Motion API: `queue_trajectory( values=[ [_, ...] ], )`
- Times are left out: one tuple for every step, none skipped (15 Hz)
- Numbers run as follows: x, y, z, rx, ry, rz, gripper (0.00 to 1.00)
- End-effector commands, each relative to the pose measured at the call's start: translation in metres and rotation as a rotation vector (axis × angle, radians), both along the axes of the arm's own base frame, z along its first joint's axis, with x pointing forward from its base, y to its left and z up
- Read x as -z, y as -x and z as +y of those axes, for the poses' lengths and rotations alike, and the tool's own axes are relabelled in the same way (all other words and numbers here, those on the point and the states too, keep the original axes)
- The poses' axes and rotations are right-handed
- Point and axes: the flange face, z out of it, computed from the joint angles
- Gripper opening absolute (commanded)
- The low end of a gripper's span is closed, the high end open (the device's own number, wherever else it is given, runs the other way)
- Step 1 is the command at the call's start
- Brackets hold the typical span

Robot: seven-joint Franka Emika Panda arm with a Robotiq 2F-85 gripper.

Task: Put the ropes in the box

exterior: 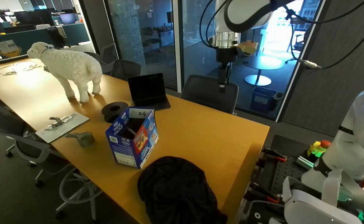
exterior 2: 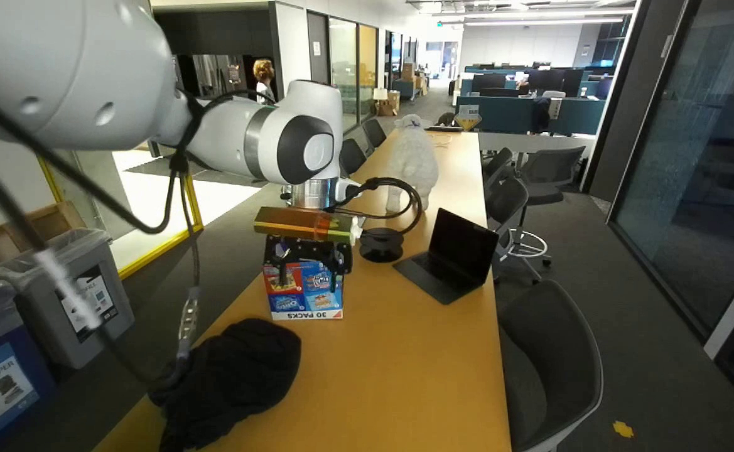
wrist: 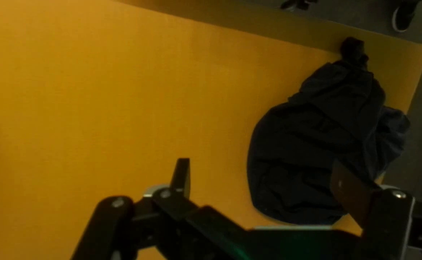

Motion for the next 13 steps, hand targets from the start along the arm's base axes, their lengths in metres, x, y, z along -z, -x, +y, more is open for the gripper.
queue_trajectory(
  values=[
    [-0.015,0.066,-0.028,0.048,0.074,-0.133,1.00],
    [-0.016,0.085,-0.037,0.067,0.085,-0.129,1.00],
    [-0.016,0.102,-0.046,0.076,0.088,-0.128,1.00],
    [-0.016,0.119,-0.053,0.083,0.095,-0.130,1.00],
    [-0.015,0.134,-0.057,0.088,0.095,-0.132,1.00],
    [-0.014,0.144,-0.063,0.095,0.089,-0.129,1.00],
    [-0.015,0.154,-0.066,0.098,0.072,-0.120,1.00],
    [-0.013,0.163,-0.069,0.104,0.056,-0.114,1.00],
    [-0.012,0.140,-0.067,0.111,0.065,-0.093,1.00],
    [-0.012,0.149,-0.068,0.116,0.056,-0.095,1.00],
    [-0.012,0.155,-0.068,0.118,0.051,-0.100,1.00],
    [-0.012,0.158,-0.068,0.118,0.049,-0.105,1.00],
    [-0.012,0.160,-0.068,0.118,0.048,-0.107,1.00]
  ],
)
